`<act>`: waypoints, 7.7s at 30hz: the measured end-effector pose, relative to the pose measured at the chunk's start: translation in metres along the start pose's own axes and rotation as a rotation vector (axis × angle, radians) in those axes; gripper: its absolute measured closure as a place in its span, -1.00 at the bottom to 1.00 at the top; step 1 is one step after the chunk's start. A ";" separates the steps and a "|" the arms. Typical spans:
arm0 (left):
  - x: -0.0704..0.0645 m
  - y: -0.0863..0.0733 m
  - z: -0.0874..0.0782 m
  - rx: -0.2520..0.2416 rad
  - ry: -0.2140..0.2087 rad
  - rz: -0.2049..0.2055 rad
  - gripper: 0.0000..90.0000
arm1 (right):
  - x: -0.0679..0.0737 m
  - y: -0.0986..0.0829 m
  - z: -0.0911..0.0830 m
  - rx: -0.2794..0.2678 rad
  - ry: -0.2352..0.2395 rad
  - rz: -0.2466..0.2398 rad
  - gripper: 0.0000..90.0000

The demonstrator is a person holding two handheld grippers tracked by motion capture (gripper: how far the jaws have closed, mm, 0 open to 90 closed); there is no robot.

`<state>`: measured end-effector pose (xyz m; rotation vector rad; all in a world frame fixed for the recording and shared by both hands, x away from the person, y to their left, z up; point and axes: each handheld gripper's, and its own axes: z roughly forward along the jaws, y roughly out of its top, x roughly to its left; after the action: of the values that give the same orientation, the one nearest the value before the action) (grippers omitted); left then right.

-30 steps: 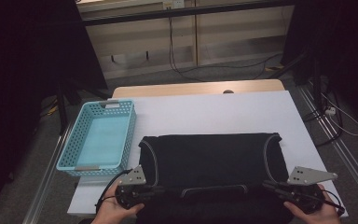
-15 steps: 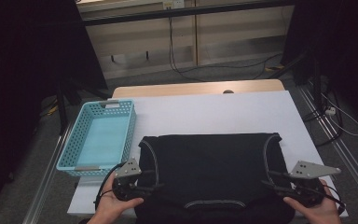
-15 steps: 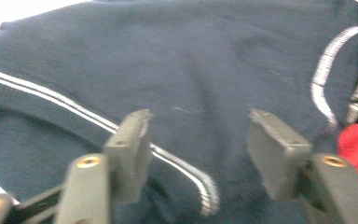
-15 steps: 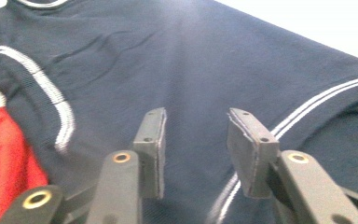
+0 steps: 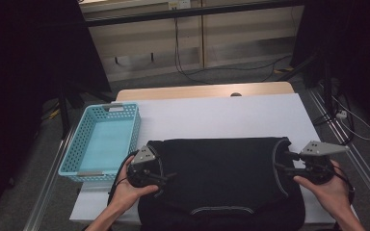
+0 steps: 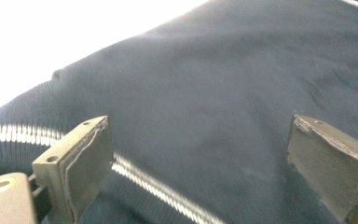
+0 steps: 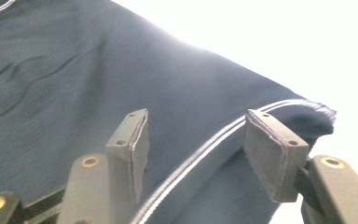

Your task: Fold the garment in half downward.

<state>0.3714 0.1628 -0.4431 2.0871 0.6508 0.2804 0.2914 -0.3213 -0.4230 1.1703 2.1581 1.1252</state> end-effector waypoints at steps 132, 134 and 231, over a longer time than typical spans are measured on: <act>0.030 0.028 0.034 0.038 0.168 -0.021 -0.39 | -0.118 0.024 0.036 0.013 -0.299 0.207 0.84; 0.030 0.034 0.036 0.028 0.168 -0.018 -0.38 | -0.124 0.023 0.033 0.007 -0.304 0.223 0.84; 0.139 0.118 0.051 -0.079 0.306 -0.239 0.75 | -0.142 0.103 0.066 -0.137 -0.296 0.184 0.83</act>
<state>0.5498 0.1496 -0.3815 1.8847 1.0454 0.4858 0.4640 -0.3789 -0.3773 1.3973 1.7537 1.0775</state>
